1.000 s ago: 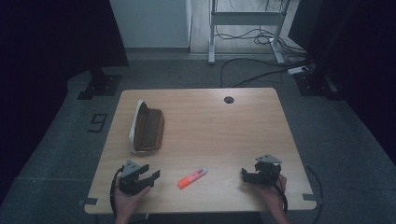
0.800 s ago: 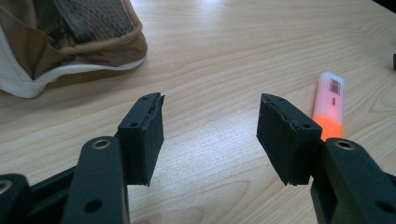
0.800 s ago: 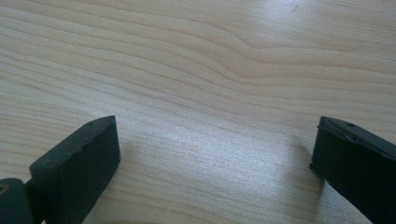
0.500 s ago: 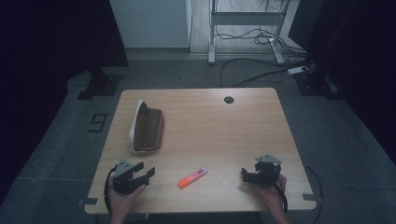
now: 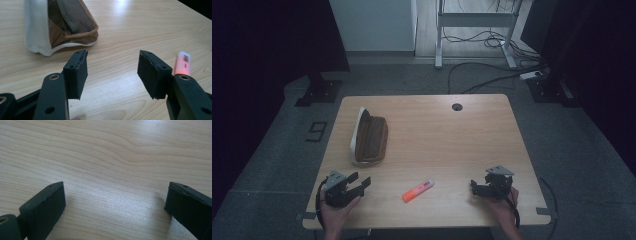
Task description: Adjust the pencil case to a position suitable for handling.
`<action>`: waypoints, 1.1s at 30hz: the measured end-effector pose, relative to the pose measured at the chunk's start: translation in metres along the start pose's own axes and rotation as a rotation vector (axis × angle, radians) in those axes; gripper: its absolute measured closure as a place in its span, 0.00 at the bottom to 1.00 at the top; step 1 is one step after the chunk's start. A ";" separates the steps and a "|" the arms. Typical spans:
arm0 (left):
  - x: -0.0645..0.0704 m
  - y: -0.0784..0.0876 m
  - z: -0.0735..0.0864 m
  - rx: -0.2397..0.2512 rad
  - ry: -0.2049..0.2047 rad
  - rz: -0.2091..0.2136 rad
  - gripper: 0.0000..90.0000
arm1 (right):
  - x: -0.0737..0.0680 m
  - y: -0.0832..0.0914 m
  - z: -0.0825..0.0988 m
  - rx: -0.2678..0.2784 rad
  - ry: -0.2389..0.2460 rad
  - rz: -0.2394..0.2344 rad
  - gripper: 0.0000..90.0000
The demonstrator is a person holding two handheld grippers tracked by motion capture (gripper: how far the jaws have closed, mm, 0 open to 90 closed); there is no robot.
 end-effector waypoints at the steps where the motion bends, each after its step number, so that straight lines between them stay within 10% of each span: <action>1: -0.001 0.001 0.000 0.001 0.000 -0.003 0.46 | 0.000 0.000 0.000 0.000 0.000 0.000 0.03; 19: -0.017 0.013 -0.011 0.023 0.019 -0.060 0.39 | 0.001 0.000 0.000 0.004 0.000 0.003 0.04; 33: -0.031 -0.009 -0.023 0.011 0.025 -0.112 0.33 | 0.001 0.001 0.000 0.004 0.000 0.003 0.04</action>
Point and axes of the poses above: each handheld gripper's, and its own axes: y roughly backward along the jaws, z roughly out of its underside, x roughly to its right, the point moved 5 cm from there along -y, roughly forward along the jaws, and after that the axes turned 4 degrees about -y, right-handed, at the moved point
